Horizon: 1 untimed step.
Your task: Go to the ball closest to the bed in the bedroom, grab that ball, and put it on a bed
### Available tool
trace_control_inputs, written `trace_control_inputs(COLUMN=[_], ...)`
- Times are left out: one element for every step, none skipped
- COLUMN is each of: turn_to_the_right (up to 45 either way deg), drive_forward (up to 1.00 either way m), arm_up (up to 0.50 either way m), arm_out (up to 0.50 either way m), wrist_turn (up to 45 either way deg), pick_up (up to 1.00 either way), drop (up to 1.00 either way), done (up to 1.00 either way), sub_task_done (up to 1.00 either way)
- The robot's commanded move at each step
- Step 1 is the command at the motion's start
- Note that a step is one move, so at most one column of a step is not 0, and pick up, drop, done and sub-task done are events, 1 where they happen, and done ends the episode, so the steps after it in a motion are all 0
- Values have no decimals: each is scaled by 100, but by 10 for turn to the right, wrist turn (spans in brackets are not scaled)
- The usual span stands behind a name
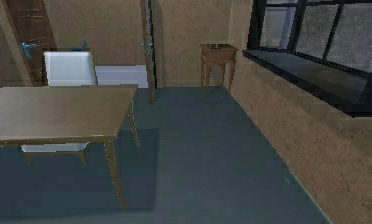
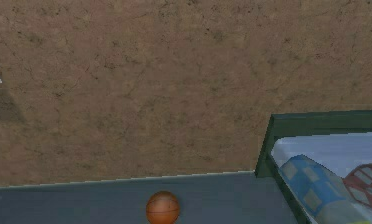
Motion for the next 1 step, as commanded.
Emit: trace_control_inputs(turn_to_the_right=[0], drive_forward=[0], arm_up=[0], arm_out=[42], wrist_turn=[0], pick_up=[0], drop=[0], done=[0], sub_task_done=[0])
